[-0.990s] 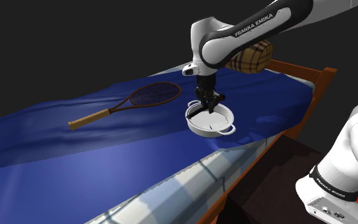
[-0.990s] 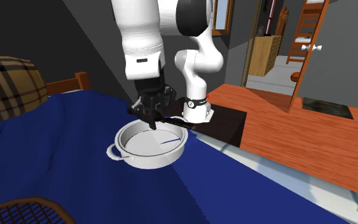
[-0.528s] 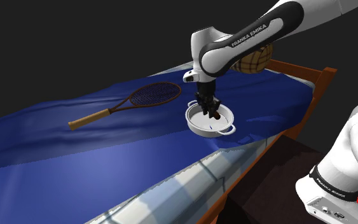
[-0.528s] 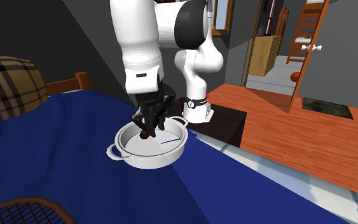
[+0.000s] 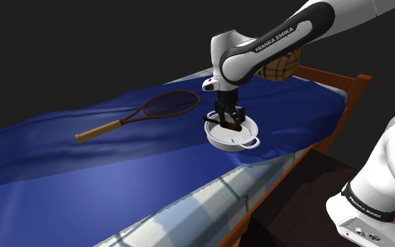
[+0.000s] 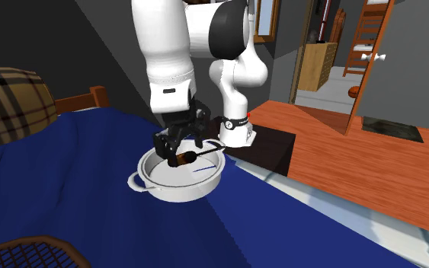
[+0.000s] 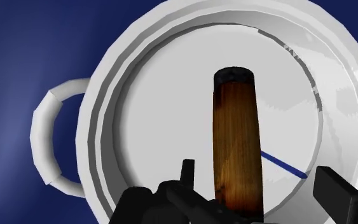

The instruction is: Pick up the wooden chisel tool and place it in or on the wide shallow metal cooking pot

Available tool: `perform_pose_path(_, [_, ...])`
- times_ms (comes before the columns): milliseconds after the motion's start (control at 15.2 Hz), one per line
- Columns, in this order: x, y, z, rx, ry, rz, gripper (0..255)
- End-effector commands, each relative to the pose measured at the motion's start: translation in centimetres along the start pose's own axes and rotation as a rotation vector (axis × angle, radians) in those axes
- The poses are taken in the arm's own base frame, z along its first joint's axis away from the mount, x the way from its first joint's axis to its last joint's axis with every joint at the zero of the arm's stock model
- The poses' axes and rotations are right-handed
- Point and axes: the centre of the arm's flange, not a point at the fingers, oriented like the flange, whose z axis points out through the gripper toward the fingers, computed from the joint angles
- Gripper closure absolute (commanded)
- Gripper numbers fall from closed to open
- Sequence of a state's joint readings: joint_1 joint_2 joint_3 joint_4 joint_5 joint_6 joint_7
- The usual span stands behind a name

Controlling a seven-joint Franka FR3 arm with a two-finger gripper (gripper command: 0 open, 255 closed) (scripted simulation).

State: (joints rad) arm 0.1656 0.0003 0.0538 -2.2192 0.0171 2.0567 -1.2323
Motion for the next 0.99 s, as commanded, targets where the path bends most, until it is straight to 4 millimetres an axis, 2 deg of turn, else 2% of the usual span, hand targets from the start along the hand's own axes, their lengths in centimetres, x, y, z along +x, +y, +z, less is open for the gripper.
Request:
perform_pose_path(0, [0.0,0.0,0.0,0.0,0.0,0.0,0])
perform_pose_path(132, [0.0,0.0,0.0,0.0,0.0,0.0,0])
perform_pose_path(396, [0.0,0.0,-5.0,0.0,0.0,0.0,0])
perform_pose_path(924, [0.0,0.0,-5.0,0.0,0.0,0.0,0])
